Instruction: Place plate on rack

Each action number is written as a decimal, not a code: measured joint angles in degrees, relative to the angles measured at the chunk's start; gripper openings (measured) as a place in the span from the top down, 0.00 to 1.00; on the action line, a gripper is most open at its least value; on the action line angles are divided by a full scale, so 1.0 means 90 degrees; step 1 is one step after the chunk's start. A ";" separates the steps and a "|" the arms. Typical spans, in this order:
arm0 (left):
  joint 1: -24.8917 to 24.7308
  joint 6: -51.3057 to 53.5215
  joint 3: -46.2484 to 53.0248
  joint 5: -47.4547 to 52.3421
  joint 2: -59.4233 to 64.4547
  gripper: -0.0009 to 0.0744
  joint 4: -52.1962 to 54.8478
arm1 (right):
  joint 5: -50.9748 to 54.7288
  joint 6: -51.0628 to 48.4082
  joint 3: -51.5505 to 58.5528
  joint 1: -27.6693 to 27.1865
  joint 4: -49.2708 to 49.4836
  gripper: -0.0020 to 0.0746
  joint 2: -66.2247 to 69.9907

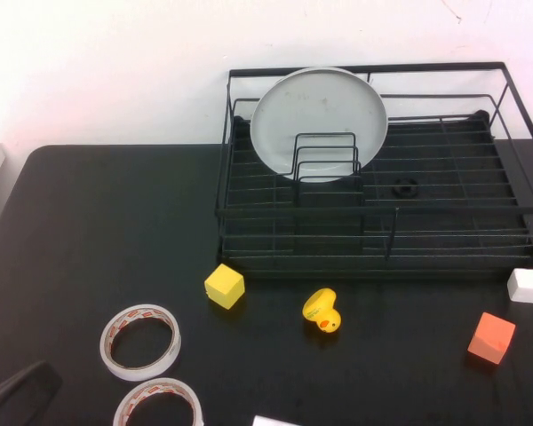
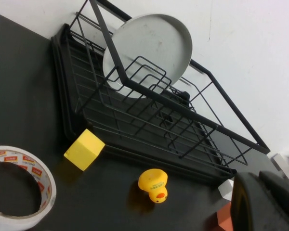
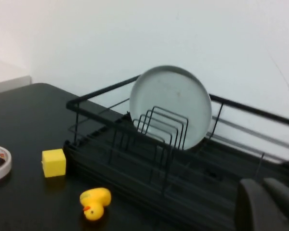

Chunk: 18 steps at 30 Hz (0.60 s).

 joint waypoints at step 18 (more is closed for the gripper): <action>0.0000 0.0000 0.0000 0.0000 0.0000 0.99 0.0000 | 0.0112 0.2842 0.1926 -0.3234 -0.2309 0.96 -0.1053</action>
